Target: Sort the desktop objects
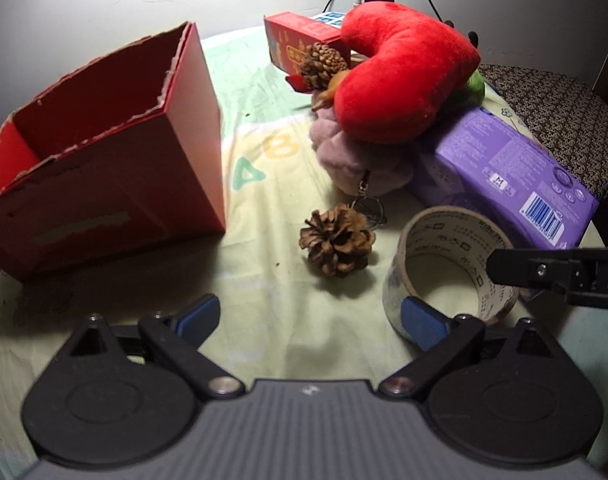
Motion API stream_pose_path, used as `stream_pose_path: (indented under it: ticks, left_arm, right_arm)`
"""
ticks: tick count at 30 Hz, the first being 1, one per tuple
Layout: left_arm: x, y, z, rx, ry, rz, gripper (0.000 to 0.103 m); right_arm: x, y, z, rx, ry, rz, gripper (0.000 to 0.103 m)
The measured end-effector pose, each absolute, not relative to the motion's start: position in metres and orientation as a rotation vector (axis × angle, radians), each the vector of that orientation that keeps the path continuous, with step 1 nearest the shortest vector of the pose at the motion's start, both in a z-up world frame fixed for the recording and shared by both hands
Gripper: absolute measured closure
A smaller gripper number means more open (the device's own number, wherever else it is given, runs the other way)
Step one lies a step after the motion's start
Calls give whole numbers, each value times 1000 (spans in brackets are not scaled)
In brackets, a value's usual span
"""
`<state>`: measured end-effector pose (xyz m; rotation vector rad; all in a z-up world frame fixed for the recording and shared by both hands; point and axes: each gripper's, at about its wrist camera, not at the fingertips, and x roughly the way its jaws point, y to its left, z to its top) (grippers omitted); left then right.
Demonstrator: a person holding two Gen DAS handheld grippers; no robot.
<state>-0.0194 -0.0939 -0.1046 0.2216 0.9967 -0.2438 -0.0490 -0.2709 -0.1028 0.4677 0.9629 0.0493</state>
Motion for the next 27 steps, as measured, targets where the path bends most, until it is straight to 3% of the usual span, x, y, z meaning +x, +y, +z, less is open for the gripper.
stream_pose_path:
  ticks: [4, 8, 12, 15, 27]
  left_arm:
    - [-11, -93, -116, 178, 1061, -274, 27]
    - [-8, -98, -116, 175, 1068, -287, 35]
    - [-9, -97, -103, 160, 1029, -319, 34]
    - [-6, -94, -95, 134, 1013, -327, 28]
    - [-4, -94, -83, 128, 973, -343, 21]
  right_arm:
    - [-45, -271, -112, 460, 983, 26, 59]
    - [-42, -278, -124, 480, 1016, 19, 70]
    - [-41, -280, -129, 486, 1032, 23, 76]
    - [-41, -281, -129, 472, 1027, 27, 79]
    - [-39, -280, -131, 459, 1034, 25, 80]
